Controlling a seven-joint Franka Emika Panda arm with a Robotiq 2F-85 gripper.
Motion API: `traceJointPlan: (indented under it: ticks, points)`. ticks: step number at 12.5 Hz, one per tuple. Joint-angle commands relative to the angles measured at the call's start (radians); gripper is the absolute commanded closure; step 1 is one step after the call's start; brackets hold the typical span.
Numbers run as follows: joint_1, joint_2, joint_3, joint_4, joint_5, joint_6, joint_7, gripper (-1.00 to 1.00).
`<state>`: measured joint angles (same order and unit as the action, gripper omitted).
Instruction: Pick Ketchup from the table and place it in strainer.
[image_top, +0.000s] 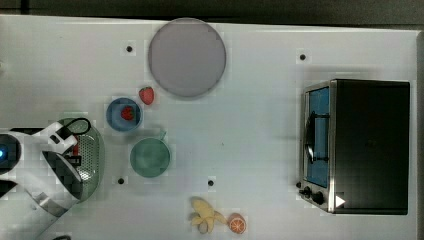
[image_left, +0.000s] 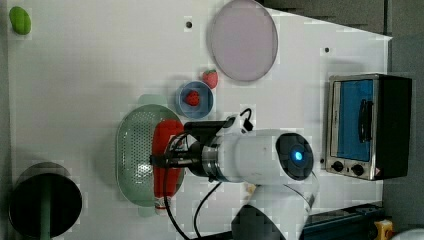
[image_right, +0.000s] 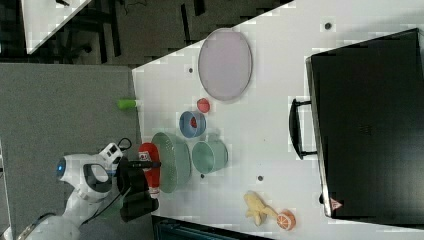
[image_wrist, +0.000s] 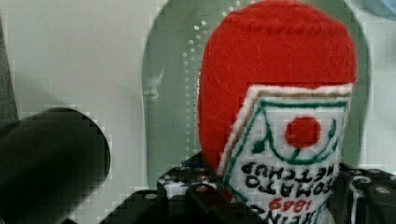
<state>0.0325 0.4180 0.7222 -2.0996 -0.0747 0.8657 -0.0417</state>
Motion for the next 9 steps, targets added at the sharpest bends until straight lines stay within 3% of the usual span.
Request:
traceJointPlan:
  ticks: [1,4,9]
  points:
    - [-0.005,0.044,-0.023,0.024,-0.046,0.049,0.092,-0.3]
    - [-0.007,0.077,-0.036,0.036,-0.079,0.11,0.096,-0.95]
    - [-0.047,-0.097,-0.038,0.079,-0.066,-0.002,0.259,-1.0]
